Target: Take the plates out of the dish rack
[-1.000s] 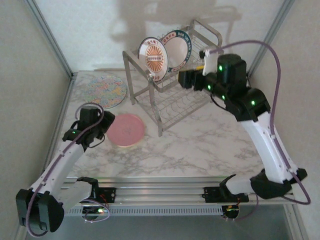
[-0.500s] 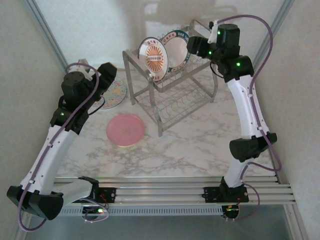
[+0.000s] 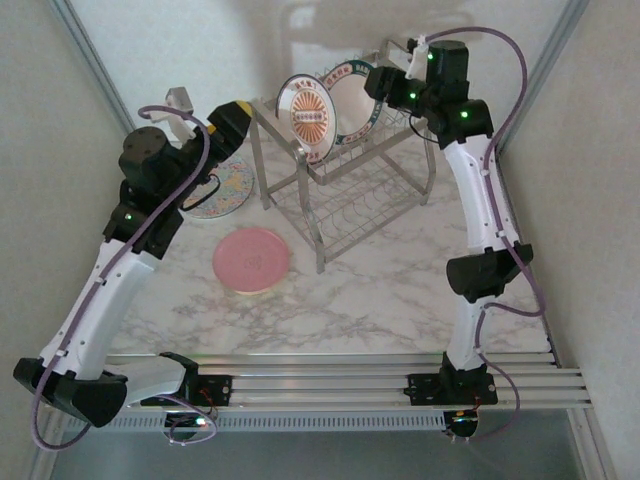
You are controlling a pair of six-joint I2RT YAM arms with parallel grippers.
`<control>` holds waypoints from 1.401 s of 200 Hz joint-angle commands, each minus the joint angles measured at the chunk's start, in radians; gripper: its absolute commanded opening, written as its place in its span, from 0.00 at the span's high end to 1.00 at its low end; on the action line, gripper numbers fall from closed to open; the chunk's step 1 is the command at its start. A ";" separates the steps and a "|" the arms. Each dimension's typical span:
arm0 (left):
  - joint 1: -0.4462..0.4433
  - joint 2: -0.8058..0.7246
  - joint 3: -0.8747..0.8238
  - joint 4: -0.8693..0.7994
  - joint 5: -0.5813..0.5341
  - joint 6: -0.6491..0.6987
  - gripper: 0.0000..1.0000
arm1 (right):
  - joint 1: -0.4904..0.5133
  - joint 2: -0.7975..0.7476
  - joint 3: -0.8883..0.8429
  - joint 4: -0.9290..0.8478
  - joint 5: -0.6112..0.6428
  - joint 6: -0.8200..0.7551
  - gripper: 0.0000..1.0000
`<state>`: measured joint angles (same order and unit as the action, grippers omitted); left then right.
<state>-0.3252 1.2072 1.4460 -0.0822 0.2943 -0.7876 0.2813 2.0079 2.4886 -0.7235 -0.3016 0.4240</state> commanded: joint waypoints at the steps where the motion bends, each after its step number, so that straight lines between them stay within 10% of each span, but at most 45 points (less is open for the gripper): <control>1: -0.010 0.000 0.026 0.032 0.025 0.021 0.27 | 0.001 0.025 0.047 -0.009 -0.043 0.021 0.45; 200: -0.039 -0.006 0.046 0.055 0.012 0.021 0.28 | 0.053 0.049 0.118 -0.033 0.021 -0.047 1.00; 280: -0.038 -0.079 0.005 0.109 -0.045 0.006 0.29 | 0.079 -0.027 0.118 0.020 0.150 -0.096 1.00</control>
<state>-0.3538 1.1736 1.4620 -0.0380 0.2806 -0.7849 0.3462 2.0651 2.5679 -0.7708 -0.2031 0.3519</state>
